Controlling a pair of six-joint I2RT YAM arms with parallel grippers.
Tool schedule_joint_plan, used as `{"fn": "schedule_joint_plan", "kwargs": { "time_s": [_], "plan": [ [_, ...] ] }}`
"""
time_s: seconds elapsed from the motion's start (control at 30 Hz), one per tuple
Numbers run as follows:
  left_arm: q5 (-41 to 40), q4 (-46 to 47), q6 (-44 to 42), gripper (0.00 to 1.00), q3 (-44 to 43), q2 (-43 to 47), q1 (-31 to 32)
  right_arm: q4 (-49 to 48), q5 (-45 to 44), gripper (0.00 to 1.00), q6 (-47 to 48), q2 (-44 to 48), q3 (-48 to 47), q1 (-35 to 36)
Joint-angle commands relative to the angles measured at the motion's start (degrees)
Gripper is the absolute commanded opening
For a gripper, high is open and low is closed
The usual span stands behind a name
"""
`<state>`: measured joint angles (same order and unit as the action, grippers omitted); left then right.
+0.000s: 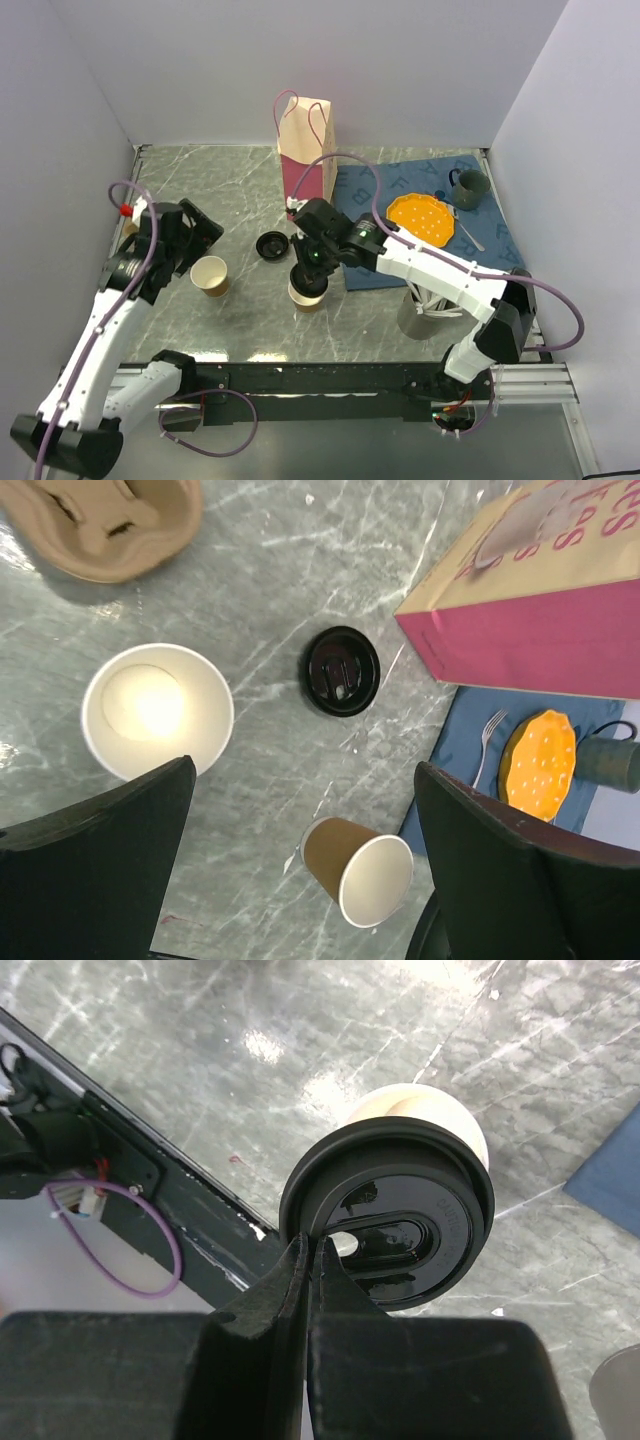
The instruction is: Pack the takeout coffee
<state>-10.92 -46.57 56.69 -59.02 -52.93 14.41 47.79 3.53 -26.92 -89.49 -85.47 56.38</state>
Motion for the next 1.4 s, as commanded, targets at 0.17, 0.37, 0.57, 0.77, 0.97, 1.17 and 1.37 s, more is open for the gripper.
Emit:
{"fn": "schedule_joint_plan", "kwargs": {
  "time_s": [0.17, 0.37, 0.57, 0.77, 0.97, 1.17, 1.37],
  "plan": [
    [-2.7, -1.2, 1.3, 0.97, 2.9, 3.9, -0.3, 0.8, -5.5, 0.00, -0.3, -4.4, -1.0, 1.6],
    [-2.3, -2.3, 1.2, 0.97, 2.5, 5.0, -0.3, 0.3, -6.5, 0.00, -1.1, -6.7, -0.8, 2.2],
    [-1.6, -2.1, 2.0, 0.97, 3.6, 6.3, -0.2, -0.2, -6.5, 0.00, -0.2, -7.9, -1.2, 2.7],
    [-1.5, -2.1, 2.3, 0.97, 4.0, 6.7, -0.3, 1.9, -7.6, 0.00, 0.2, -9.4, -3.1, 3.2],
    [0.0, -0.9, 3.5, 0.97, 5.7, 7.1, -0.3, 5.1, -10.1, 0.00, 0.8, -11.5, -6.3, 3.8],
    [-0.9, -1.3, 3.3, 0.97, 5.1, 7.0, -0.3, 7.4, -10.6, 0.00, 1.1, -12.9, -9.5, 4.4],
    [-1.1, -1.1, 3.5, 0.97, 5.2, 7.0, -0.3, 10.2, -11.2, 0.00, 1.2, -14.9, -12.9, 4.5]
  ]
}}
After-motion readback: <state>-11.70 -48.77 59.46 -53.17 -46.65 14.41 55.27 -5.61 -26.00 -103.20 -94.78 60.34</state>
